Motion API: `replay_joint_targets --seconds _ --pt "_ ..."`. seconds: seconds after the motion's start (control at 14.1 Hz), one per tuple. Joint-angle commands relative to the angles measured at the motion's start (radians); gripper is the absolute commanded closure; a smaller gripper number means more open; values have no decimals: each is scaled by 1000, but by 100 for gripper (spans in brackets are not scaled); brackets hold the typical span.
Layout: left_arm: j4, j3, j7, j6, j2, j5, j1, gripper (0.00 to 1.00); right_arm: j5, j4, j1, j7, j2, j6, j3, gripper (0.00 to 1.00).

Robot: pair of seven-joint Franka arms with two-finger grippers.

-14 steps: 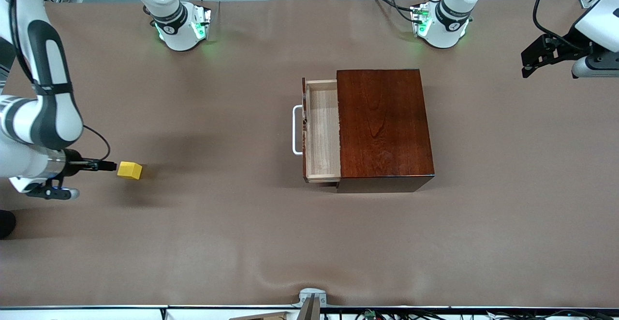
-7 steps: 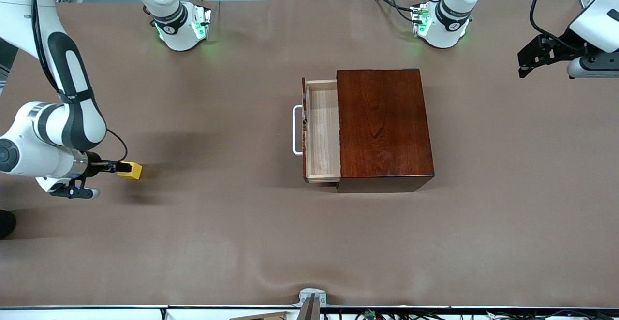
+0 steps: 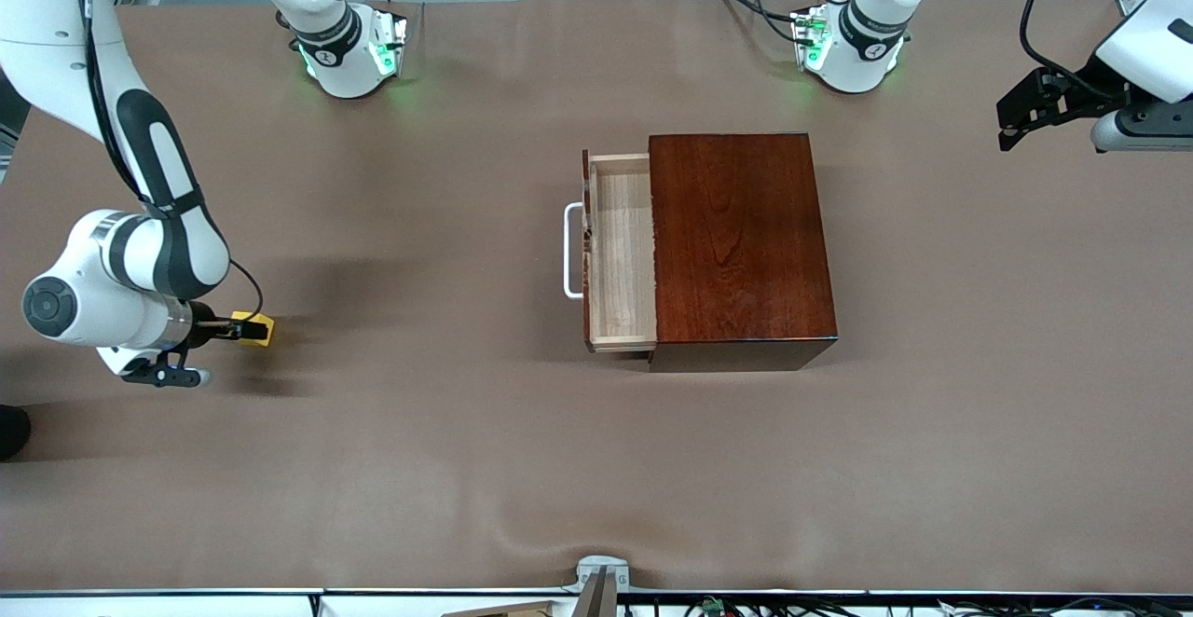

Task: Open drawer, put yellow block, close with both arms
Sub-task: 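Move the right gripper down to the yellow cube, then grasp the yellow cube with the right gripper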

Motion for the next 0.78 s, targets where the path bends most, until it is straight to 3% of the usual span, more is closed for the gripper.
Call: replay_joint_targets --seconds 0.0,0.14,0.21,0.71 --pt "-13 -5 13 12 -15 6 -1 0 -8 -28 0 3 -13 14 2 51" --pt "-13 -5 11 12 -15 6 -1 0 -7 -29 0 5 -15 14 2 90" --pt "-13 -5 13 12 -15 6 -1 0 -7 -29 -3 5 -16 13 2 100" --pt "-11 -4 11 20 -11 6 -2 0 7 9 1 8 -88 -93 6 100"
